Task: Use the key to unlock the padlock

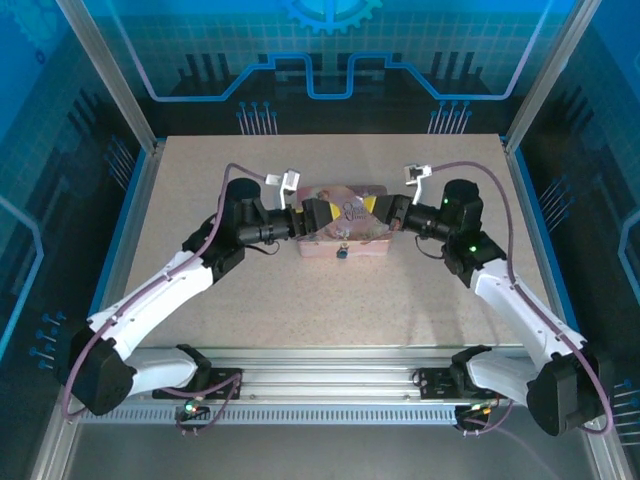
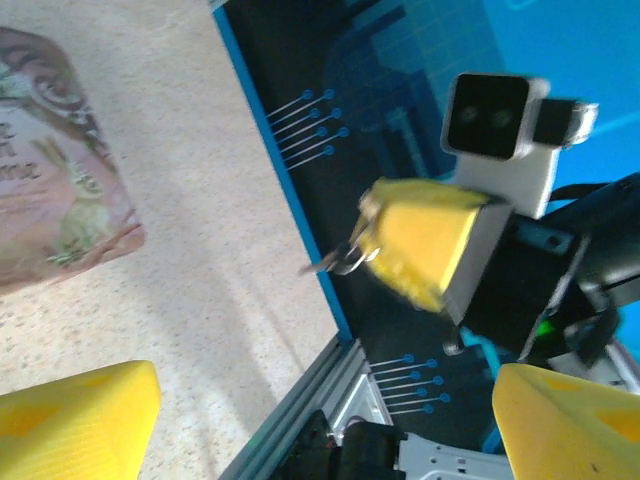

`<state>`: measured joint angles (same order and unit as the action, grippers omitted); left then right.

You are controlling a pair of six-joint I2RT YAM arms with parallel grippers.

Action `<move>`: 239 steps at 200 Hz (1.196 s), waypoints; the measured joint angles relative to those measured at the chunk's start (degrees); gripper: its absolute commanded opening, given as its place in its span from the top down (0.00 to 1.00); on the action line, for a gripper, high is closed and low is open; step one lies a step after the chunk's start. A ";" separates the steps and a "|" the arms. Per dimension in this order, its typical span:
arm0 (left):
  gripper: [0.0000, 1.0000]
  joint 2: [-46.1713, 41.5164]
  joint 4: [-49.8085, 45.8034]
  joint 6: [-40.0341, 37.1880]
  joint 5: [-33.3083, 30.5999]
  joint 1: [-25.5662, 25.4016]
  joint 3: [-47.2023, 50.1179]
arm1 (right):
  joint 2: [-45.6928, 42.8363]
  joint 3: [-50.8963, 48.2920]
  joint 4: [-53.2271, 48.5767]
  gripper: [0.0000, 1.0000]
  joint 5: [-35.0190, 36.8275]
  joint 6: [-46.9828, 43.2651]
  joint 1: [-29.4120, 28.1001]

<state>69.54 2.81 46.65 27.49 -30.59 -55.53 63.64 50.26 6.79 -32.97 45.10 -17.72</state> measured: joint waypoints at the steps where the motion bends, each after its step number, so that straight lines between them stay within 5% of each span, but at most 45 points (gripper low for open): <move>1: 0.10 -0.07 -0.04 -0.04 -0.15 0.00 0.24 | 0.02 0.31 -0.55 1.00 0.24 -0.39 0.17; 15: 0.01 -0.90 -0.22 -0.55 -1.64 -0.13 2.97 | 0.59 3.61 -6.08 1.00 3.13 -4.44 1.27; 68: 0.01 0.28 0.52 -3.34 -8.98 -4.37 12.63 | 11.21 13.18 -18.08 1.00 15.96 -16.55 3.41; 121: 0.01 7.43 12.57 -7.69 -18.60 -9.44 19.56 | 24.68 20.81 -23.10 1.00 26.88 -21.27 5.18; 239: 0.01 27.12 37.88 -16.48 -26.86 -12.68 19.65 | 43.06 32.15 -24.17 1.00 34.51 -22.88 6.67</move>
<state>96.66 40.69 30.17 0.62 -43.27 -35.88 106.69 82.41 -17.39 1.54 22.22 -11.05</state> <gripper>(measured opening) 0.990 0.058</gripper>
